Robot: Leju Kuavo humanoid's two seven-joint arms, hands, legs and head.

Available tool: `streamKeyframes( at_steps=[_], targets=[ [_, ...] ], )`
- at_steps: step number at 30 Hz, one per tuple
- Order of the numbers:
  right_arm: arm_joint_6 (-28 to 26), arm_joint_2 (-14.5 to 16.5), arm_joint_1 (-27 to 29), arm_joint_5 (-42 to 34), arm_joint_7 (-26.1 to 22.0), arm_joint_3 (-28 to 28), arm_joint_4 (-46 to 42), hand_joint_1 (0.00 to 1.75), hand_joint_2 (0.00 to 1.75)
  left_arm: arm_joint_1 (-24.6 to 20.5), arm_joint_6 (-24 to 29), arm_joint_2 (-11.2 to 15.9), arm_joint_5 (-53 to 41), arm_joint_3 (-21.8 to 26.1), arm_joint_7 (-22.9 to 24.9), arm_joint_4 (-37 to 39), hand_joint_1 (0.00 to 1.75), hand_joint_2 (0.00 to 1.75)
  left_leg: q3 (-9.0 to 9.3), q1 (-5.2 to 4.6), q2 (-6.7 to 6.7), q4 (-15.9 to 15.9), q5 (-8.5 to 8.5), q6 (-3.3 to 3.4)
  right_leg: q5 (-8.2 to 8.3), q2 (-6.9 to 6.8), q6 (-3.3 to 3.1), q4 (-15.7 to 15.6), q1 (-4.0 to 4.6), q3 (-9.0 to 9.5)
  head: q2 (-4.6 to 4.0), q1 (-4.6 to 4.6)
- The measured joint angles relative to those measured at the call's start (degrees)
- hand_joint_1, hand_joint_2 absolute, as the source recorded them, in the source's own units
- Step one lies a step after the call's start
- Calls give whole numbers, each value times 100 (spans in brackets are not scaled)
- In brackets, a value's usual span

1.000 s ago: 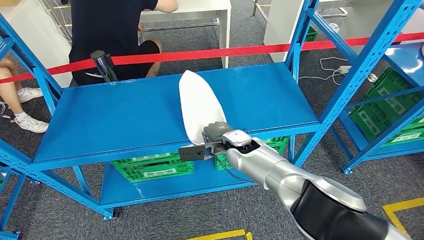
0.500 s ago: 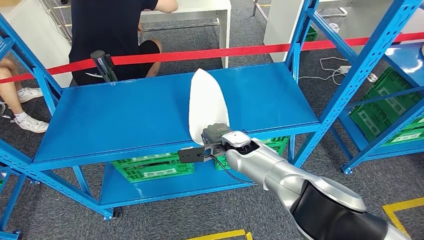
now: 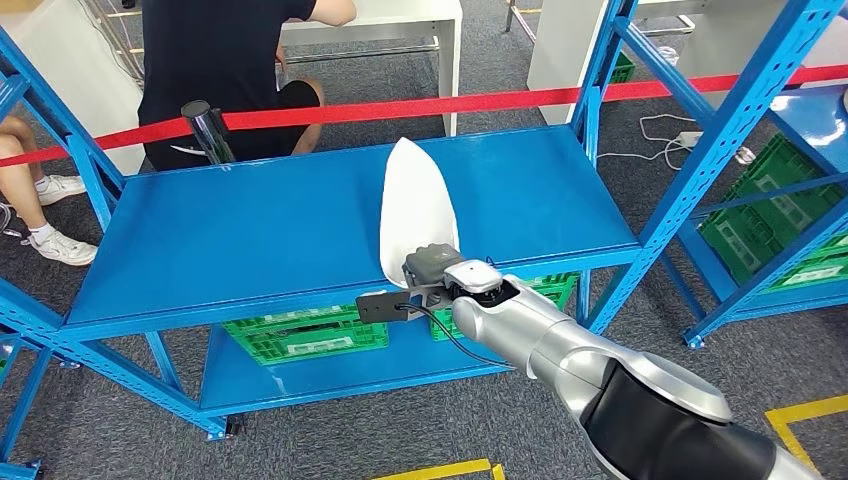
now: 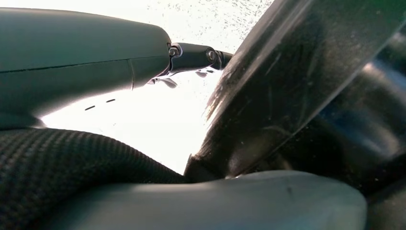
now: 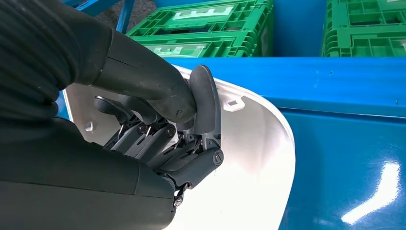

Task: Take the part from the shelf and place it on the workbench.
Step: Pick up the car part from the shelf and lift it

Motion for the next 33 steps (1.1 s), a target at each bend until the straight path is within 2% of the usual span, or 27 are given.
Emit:
streamKeyframes(
  at_steps=[1,2,5,6,10,15,18,26,33],
  targets=[
    [-1,0,-2,0,0,0,1,174,175,0,0,0,-1,0,0,0,0,0,0,0,0,0,0,0,0,0,0,0,0,0,0,0],
    [-6,0,-3,-1,1,0,2,162,175,0,0,0,-1,0,0,0,0,0,0,0,0,0,0,0,0,0,0,0,0,0,0,0],
    [-67,0,-19,-11,32,1,6,34,175,-1,0,-3,-7,0,0,0,0,0,0,0,0,0,0,0,0,0,0,0,0,0,0,0],
    [-109,0,-32,-14,51,1,8,3,175,-1,0,-5,-10,0,-1,0,0,0,0,0,0,0,0,0,0,0,0,0,-1,0,0,0],
    [-524,-2,-110,22,136,2,11,0,175,0,0,-7,-16,1,-9,0,0,0,0,-1,1,0,0,0,0,1,0,0,-1,-1,0,0],
    [-1503,-5,-316,157,257,2,-39,0,175,11,0,-7,-23,16,-43,0,0,0,-1,-3,2,0,0,0,1,1,1,0,-3,-2,0,0],
    [-1797,-7,-566,190,279,1,-147,0,175,12,0,-9,-28,33,-46,0,0,0,-1,-3,2,0,0,0,1,2,1,0,-3,-3,0,0],
    [-1811,24,-855,322,278,-13,-443,0,175,24,0,-33,-26,123,-42,0,0,0,-1,-3,0,0,-1,1,0,1,1,0,-3,0,0,0],
    [-1310,119,-844,543,335,-13,-466,0,175,34,0,-46,-27,195,-42,2,0,0,-1,-4,-3,0,-2,2,-2,-2,2,-1,-3,1,0,1]
  ],
)
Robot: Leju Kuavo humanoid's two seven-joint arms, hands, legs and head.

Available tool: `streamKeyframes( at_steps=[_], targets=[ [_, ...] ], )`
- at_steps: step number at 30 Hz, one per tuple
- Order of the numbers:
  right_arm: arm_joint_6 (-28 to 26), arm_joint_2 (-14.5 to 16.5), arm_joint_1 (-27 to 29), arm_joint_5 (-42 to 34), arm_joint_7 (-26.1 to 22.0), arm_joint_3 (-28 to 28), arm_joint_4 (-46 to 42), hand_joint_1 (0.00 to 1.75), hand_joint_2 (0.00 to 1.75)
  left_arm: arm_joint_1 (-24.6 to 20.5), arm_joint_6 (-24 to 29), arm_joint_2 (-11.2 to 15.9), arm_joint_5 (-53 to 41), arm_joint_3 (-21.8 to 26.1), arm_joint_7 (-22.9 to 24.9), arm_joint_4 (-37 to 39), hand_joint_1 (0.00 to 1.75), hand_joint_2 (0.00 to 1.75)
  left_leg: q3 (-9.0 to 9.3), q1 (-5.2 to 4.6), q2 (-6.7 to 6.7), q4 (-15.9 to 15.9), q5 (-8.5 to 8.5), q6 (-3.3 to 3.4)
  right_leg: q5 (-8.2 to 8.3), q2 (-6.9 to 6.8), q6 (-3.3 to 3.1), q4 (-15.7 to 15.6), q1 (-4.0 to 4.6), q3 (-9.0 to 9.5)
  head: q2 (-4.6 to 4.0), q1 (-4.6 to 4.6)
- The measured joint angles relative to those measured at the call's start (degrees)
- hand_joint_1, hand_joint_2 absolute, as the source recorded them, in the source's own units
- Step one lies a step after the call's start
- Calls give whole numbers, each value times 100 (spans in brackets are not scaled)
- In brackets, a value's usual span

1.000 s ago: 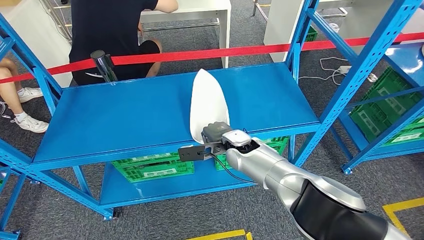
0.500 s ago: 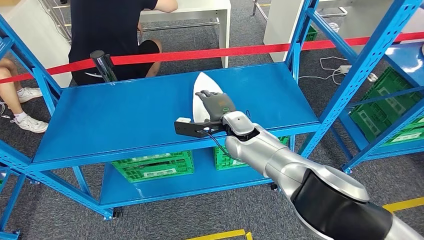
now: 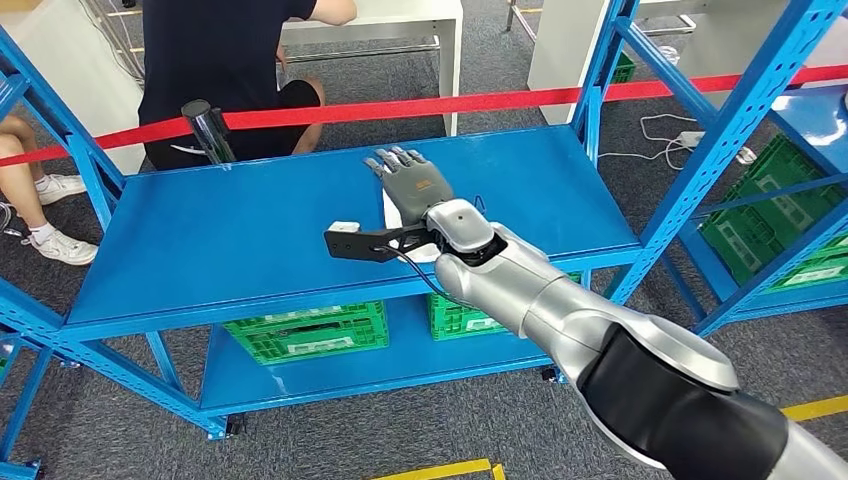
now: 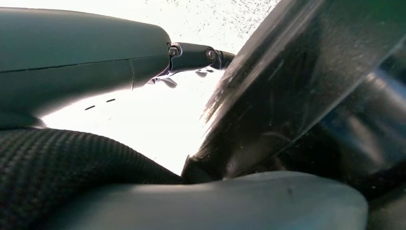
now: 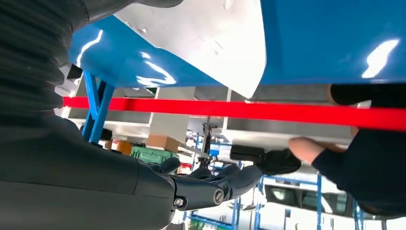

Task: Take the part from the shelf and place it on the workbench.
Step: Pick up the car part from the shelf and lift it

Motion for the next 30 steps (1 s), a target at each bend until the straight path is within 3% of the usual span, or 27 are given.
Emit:
streamKeyframes(
  at_steps=[8,12,16,25,30],
  targets=[
    [1076,32,252,75,-102,12,278,0,175,3,0,-2,-66,46,-10,-2,0,0,-1,-1,-3,0,-1,1,-1,-3,1,-2,-1,1,0,-1],
    [1716,31,317,135,-149,63,405,0,0,1,0,-2,-99,51,-12,-2,0,0,-1,-1,-2,0,-2,3,-1,-3,1,-2,-1,0,0,-1],
    [2004,24,350,206,-154,179,486,0,0,-2,0,-2,-134,64,-13,-3,0,0,-1,-1,0,0,-3,3,-1,-1,1,-2,-1,-1,0,-1],
    [2091,-9,358,259,-86,274,563,0,0,-2,0,-1,-152,78,-24,-4,0,0,-1,-1,0,0,-3,3,-1,-1,1,-3,-1,-1,0,-1],
    [1710,-26,318,404,62,340,565,0,0,4,0,1,-148,95,-36,-4,0,0,-1,-1,0,0,-3,3,-1,-1,1,-3,-1,1,0,-1]
  ],
)
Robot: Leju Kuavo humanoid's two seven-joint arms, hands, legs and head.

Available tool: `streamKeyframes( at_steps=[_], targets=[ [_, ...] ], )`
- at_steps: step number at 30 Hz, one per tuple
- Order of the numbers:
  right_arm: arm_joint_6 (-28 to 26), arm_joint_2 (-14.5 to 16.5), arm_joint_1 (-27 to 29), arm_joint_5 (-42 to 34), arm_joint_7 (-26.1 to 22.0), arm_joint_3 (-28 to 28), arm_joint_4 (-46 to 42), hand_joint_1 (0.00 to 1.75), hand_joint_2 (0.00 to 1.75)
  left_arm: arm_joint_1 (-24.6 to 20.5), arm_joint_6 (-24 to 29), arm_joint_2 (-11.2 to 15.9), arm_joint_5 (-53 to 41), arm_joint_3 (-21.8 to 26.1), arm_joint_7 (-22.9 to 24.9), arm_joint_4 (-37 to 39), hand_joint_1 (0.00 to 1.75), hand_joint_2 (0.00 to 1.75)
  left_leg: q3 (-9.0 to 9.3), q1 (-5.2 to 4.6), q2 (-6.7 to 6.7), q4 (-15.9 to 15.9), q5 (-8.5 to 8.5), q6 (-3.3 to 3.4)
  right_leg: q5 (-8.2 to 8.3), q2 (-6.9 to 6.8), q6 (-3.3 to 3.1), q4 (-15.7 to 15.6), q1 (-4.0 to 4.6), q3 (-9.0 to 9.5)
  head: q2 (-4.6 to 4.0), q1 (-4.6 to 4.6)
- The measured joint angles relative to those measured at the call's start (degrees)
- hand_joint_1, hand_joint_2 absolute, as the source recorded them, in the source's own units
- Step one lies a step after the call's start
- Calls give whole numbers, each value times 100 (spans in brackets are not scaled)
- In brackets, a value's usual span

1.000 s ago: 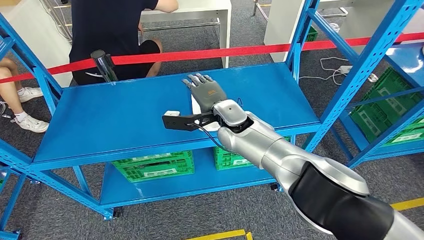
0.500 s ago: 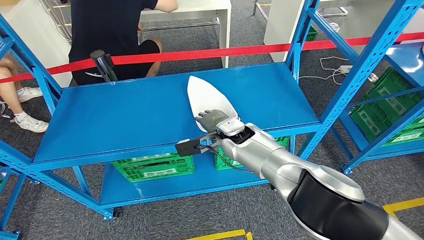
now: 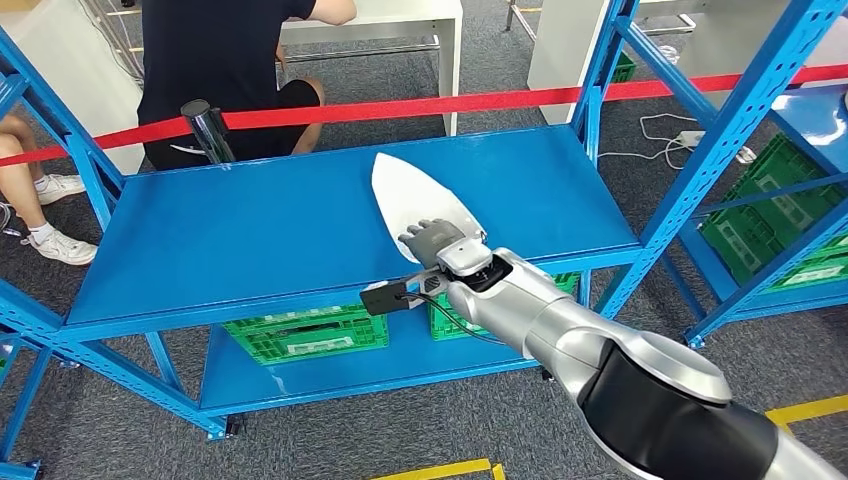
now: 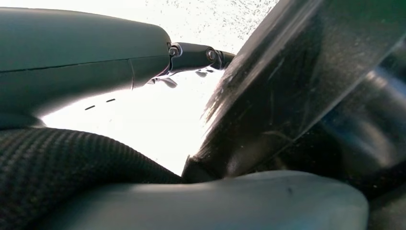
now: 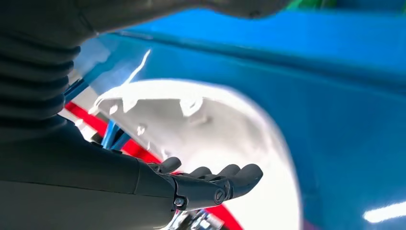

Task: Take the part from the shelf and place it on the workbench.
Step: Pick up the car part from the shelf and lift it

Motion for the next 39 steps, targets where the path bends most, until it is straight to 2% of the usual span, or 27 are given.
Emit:
streamKeyframes(
  at_steps=[15,21,29,31,33,35,36,38,39],
  targets=[
    [-1308,-1,-442,132,541,77,-64,0,0,45,0,0,14,137,-74,0,0,0,0,-1,-1,0,0,0,0,-1,0,0,-1,1,0,0],
    [-1326,-34,-465,297,599,78,-157,0,0,42,0,-5,-26,143,-71,0,0,0,-1,-8,-1,8,-7,11,-1,-1,6,-5,-8,3,0,0],
    [-1188,-73,-372,454,598,77,-157,0,0,18,0,-30,-86,143,-8,0,0,0,-7,-35,1,66,-64,86,-33,-1,67,-6,-30,28,0,0],
    [-1181,-82,-370,462,600,77,-157,0,0,16,0,-34,-97,143,-4,-1,0,0,-5,-46,0,62,-89,120,-25,-2,103,-4,-41,57,0,-1],
    [-1180,-95,-361,466,600,77,-157,0,0,18,0,-40,-103,143,3,-2,0,0,30,-45,4,6,-121,181,37,-7,154,47,-37,72,0,3],
    [-1179,-111,-362,471,599,77,-158,0,0,21,0,-46,-107,143,12,-3,0,0,122,-23,18,-51,-137,236,-16,-23,195,233,-34,16,0,14],
    [-1178,-120,-370,472,598,77,-159,0,0,23,0,-49,-107,143,15,-4,0,0,170,-12,24,-61,-140,249,-142,-31,206,439,-38,-85,0,17],
    [-1171,-136,-368,475,596,76,-160,0,0,25,0,-52,-108,143,20,-4,0,0,196,-4,33,-60,-168,254,-467,-42,241,1081,-40,-449,0,26],
    [-1163,-145,-350,475,591,75,-160,0,0,27,0,-54,-109,143,20,-4,0,0,204,-3,34,-56,-186,249,-580,-46,263,1378,-43,-640,0,27]
  ],
)
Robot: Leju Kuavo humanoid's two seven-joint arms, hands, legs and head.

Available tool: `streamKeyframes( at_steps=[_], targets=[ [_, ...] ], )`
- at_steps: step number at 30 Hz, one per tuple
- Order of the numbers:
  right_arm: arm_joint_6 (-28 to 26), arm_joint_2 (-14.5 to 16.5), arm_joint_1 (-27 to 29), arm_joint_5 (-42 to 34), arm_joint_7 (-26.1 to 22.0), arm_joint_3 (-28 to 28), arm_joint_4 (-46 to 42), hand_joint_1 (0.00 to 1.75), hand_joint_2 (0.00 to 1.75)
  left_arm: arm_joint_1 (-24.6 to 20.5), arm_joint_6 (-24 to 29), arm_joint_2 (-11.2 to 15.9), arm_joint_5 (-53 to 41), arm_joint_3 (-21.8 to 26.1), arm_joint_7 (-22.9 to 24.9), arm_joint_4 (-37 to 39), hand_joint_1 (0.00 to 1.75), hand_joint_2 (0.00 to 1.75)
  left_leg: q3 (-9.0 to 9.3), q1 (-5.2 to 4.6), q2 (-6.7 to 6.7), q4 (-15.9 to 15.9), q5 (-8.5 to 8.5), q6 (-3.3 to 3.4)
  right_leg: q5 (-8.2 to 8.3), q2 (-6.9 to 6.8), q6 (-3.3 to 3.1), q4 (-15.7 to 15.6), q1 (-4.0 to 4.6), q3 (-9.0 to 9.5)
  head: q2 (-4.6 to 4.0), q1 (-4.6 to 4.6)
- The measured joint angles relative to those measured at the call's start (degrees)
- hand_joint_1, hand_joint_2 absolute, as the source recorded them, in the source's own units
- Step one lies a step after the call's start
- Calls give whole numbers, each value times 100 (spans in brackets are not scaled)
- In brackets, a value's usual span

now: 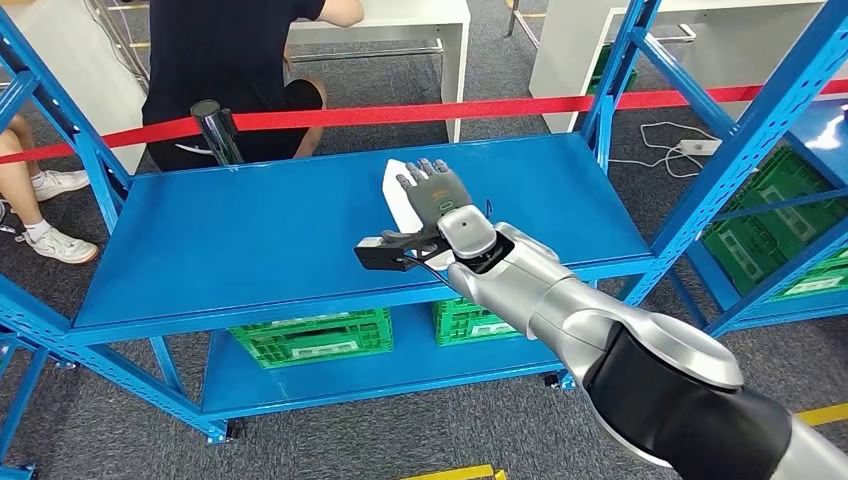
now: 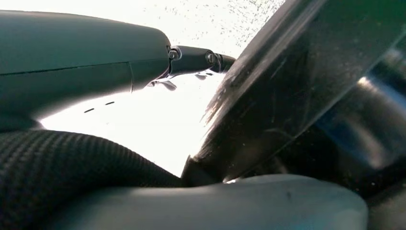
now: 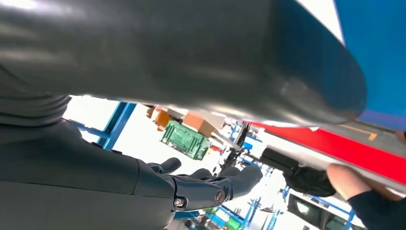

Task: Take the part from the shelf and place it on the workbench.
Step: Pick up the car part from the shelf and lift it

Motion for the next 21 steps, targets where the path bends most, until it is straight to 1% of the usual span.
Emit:
streamKeyframes(
  at_steps=[1,2,3,4,5,6,7,8,10,11,12,13,15,16,17,18,19,20,21],
  targets=[
    [11,-10,26,0,-4,-1,0,0,0,2,0,-1,-1,0,0,0,0,0,15,3,-3,8,-22,-10,-17,-6,12,149,-4,-126,0,1],
    [22,-20,49,0,-7,-1,-1,0,0,4,0,-1,-1,0,0,0,0,0,38,9,-8,21,-51,-26,89,-13,19,87,-9,-151,0,1],
    [31,-32,62,1,-9,-3,-2,0,0,6,0,-1,-2,0,0,0,0,0,70,16,-13,37,-88,-49,301,-21,21,-188,-14,-67,0,2],
    [37,-43,70,3,-9,-10,-7,0,0,9,0,0,-4,0,0,0,0,0,105,24,-15,57,-133,-79,542,-30,11,-585,-18,77,0,3],
    [42,-57,68,8,-9,-21,-12,0,0,11,0,2,-8,0,1,0,0,0,133,26,-13,77,-175,-114,683,-36,-11,-955,-9,215,0,4],
    [47,-71,68,13,-9,-32,-20,0,0,13,0,5,-13,0,1,-3,0,0,152,25,-11,82,-210,-152,739,-41,-57,-1211,4,318,0,4],
    [51,-79,73,19,-9,-43,-34,0,0,15,0,9,-16,0,1,-7,0,0,171,22,-6,77,-236,-194,729,-39,-118,-1334,20,372,0,5],
    [54,-90,76,24,-9,-54,-46,0,0,18,0,11,-19,0,2,-10,0,0,191,19,-5,88,-242,-233,680,-34,-182,-1360,34,393,0,7],
    [51,-108,78,33,1,-78,-75,0,0,25,0,14,-20,0,3,-25,0,0,215,25,-9,152,-258,-297,688,-18,-286,-1378,19,489,0,8],
    [44,-120,70,45,17,-94,-85,0,0,26,0,14,-21,1,4,-31,0,0,160,27,-12,289,-264,-318,667,-13,-329,-1384,9,550,0,-2],
    [32,-126,59,64,42,-110,-94,0,0,25,0,14,-20,3,0,-36,0,0,32,27,-13,511,-299,-338,640,-10,-365,-1387,1,620,0,-12],
    [15,-132,52,86,77,-123,-100,0,0,22,0,12,-19,8,-9,-38,0,0,-170,27,-13,822,-352,-353,602,-8,-394,-1389,4,682,0,-21],
    [-62,-147,58,127,166,-153,-104,0,0,10,0,5,-15,28,-34,-39,0,0,-632,27,-15,1465,-560,-376,502,-5,-431,-1389,18,807,0,-27],
    [-125,-158,72,144,218,-176,-106,0,0,6,0,2,-10,41,-47,-39,0,0,-797,26,-17,1624,-639,-375,448,-1,-438,-1389,25,875,0,-28],
    [-220,-172,86,164,278,-223,-113,0,0,5,0,-1,-6,58,-55,-39,0,0,-878,25,-19,1615,-641,-368,392,6,-438,-1389,31,952,0,-26],
    [-351,-185,97,186,350,-297,-126,0,0,9,0,-1,-2,76,-60,-39,0,0,-863,24,-20,1407,-507,-353,332,16,-430,-1389,33,1036,0,-26],
    [-531,-198,104,200,439,-395,-149,0,0,16,0,-1,1,94,-60,-39,0,0,-789,24,-18,1064,-251,-333,268,27,-416,-1389,34,1117,0,-27],
    [-760,-215,116,201,541,-517,-178,0,0,26,0,0,2,112,-58,-37,0,0,-711,19,-12,687,45,-312,202,35,-395,-1383,38,1188,0,-26],
    [-1009,-231,131,191,646,-652,-214,0,0,34,0,-1,2,125,-57,-35,0,0,-638,10,-7,385,260,-288,145,46,-367,-1381,45,1228,0,-30]
  ],
)
